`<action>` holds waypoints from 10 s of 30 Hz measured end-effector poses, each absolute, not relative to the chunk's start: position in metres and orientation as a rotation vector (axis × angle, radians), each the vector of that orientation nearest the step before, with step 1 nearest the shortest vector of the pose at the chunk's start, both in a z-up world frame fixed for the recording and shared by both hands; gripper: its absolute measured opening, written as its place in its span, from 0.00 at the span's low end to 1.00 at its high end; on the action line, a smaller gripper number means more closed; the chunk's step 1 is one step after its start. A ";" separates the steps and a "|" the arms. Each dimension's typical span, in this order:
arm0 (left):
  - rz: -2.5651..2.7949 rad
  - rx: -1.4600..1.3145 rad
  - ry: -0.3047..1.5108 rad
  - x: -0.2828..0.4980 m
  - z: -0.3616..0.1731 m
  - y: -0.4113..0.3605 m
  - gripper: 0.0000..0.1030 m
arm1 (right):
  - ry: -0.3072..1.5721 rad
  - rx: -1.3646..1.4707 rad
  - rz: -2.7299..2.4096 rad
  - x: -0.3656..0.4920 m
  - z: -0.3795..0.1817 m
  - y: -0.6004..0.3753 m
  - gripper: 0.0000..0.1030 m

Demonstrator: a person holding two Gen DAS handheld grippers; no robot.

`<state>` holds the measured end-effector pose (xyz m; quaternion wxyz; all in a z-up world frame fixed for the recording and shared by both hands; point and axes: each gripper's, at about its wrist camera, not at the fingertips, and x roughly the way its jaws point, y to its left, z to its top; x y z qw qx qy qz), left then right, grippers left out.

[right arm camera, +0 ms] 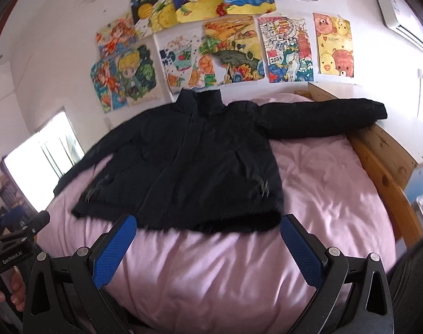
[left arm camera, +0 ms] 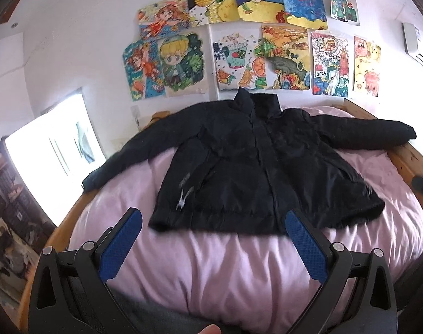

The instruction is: Fold large clothes

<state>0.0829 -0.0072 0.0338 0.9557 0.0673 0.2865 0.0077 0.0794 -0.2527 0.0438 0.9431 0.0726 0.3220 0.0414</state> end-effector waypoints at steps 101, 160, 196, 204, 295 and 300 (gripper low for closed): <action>-0.519 -0.505 1.053 0.574 -0.069 0.113 0.07 | 0.483 -0.649 0.569 0.445 -0.124 -0.028 0.08; 0.268 -1.058 0.621 0.344 -0.071 0.358 0.86 | 0.609 -0.304 0.427 0.374 0.000 -0.161 1.00; -0.033 0.229 0.342 0.477 0.127 0.032 0.05 | 0.590 -0.034 0.135 0.414 0.048 -0.289 1.00; -0.173 0.510 0.432 0.496 0.062 -0.061 0.05 | 0.575 0.080 0.038 0.434 0.066 -0.355 1.00; -0.042 0.088 0.797 0.590 -0.104 0.115 0.81 | 0.715 -0.338 0.013 0.541 -0.110 -0.229 0.65; -0.037 0.029 0.867 0.604 -0.123 0.126 0.88 | 0.732 -0.354 -0.014 0.552 -0.129 -0.232 0.71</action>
